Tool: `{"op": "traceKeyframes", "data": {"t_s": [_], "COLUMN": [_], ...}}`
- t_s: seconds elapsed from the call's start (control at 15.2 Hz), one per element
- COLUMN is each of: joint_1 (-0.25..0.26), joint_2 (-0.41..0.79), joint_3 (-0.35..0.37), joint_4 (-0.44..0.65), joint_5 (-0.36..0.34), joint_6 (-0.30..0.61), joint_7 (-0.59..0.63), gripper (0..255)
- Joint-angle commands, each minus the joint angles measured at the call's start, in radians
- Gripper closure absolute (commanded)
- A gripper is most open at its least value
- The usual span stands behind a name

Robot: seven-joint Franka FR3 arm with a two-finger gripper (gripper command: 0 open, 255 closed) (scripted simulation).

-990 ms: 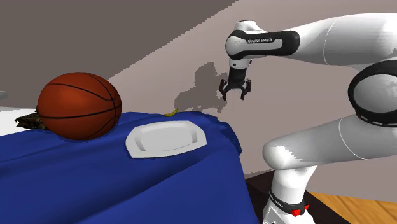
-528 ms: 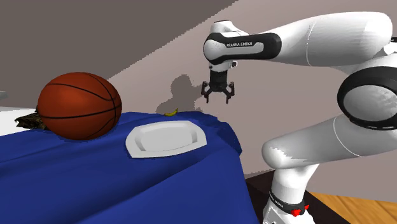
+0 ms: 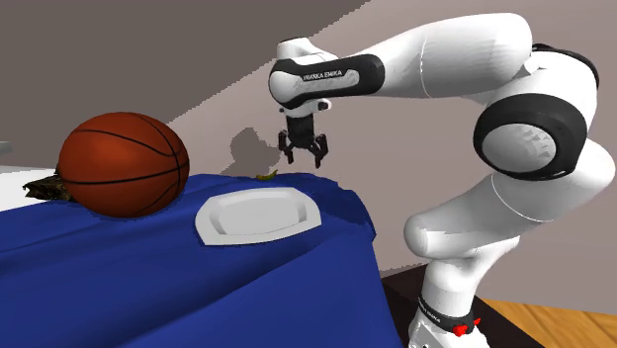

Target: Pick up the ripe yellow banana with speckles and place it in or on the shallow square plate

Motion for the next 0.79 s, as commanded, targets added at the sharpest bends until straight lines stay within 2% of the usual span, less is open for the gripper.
{"op": "traceKeyframes", "data": {"t_s": [0.0, 0.2, 0.33, 0.4, 0.46, 0.53, 0.59, 0.73], "joint_1": [-0.065, -0.196, -0.319, -0.404, -0.520, -0.680, -0.705, -0.693], "joint_2": [0.060, 0.171, 0.258, 0.307, 0.352, 0.368, 0.343, 0.328], "joint_3": [0.092, 0.263, 0.417, 0.520, 0.655, 0.819, 0.828, 0.808], "joint_4": [0.071, 0.197, 0.293, 0.345, 0.399, 0.457, 0.466, 0.435], "joint_5": [-0.010, -0.053, -0.105, -0.139, -0.174, -0.188, -0.164, -0.148], "joint_6": [-0.004, -0.015, -0.030, -0.040, -0.053, -0.069, -0.073, -0.046], "joint_7": [0.129, 0.322, 0.459, 0.531, 0.602, 0.655, 0.643, 0.632], "gripper": [0, 0, 0, 0, 0, 0, 0, 0]}}
